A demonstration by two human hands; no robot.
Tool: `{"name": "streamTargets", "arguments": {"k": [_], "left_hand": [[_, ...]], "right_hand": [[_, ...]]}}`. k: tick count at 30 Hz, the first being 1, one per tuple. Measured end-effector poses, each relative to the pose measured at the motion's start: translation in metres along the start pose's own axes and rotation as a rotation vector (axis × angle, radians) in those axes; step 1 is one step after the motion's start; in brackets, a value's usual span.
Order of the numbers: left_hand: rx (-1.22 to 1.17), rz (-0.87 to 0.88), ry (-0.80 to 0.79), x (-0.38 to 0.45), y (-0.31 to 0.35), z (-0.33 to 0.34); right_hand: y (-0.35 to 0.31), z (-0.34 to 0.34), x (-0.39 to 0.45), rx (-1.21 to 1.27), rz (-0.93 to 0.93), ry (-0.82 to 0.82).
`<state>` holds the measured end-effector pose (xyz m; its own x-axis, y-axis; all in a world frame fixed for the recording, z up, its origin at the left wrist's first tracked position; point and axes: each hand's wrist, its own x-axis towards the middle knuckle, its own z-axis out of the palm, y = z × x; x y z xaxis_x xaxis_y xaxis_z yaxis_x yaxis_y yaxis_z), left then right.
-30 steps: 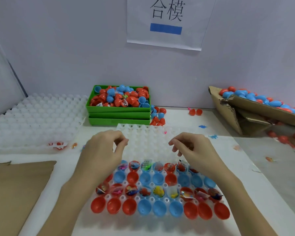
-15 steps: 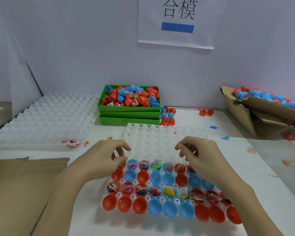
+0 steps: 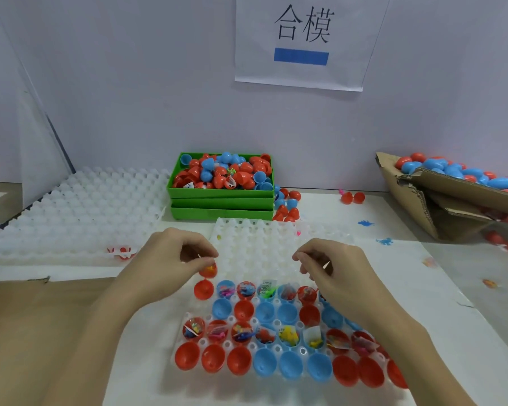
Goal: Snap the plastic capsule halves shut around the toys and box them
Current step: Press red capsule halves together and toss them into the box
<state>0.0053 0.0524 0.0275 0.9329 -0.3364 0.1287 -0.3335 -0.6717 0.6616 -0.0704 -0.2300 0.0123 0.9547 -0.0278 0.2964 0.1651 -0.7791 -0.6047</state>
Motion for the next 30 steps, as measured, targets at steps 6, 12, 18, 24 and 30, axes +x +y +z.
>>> {"name": "streamTargets", "arguments": {"k": [6,12,18,24,30], "left_hand": [[-0.434,-0.015,0.122,0.008,0.025,0.028],[-0.600,-0.045,0.146,0.004,0.037,0.057],[-0.833,-0.022,0.120,-0.006,0.045,0.060],[-0.843,0.080,0.208,-0.011,0.050,0.058],[-0.895,0.166,0.243,-0.013,0.052,0.058]], "right_hand": [[-0.019,0.013,-0.006,0.129,-0.179,-0.057],[-0.036,0.038,-0.013,0.133,-0.196,-0.033],[-0.039,0.033,-0.014,0.369,-0.151,0.131],[-0.038,0.027,-0.013,0.602,-0.083,0.047],[-0.040,0.019,-0.012,0.743,-0.029,0.020]]}}
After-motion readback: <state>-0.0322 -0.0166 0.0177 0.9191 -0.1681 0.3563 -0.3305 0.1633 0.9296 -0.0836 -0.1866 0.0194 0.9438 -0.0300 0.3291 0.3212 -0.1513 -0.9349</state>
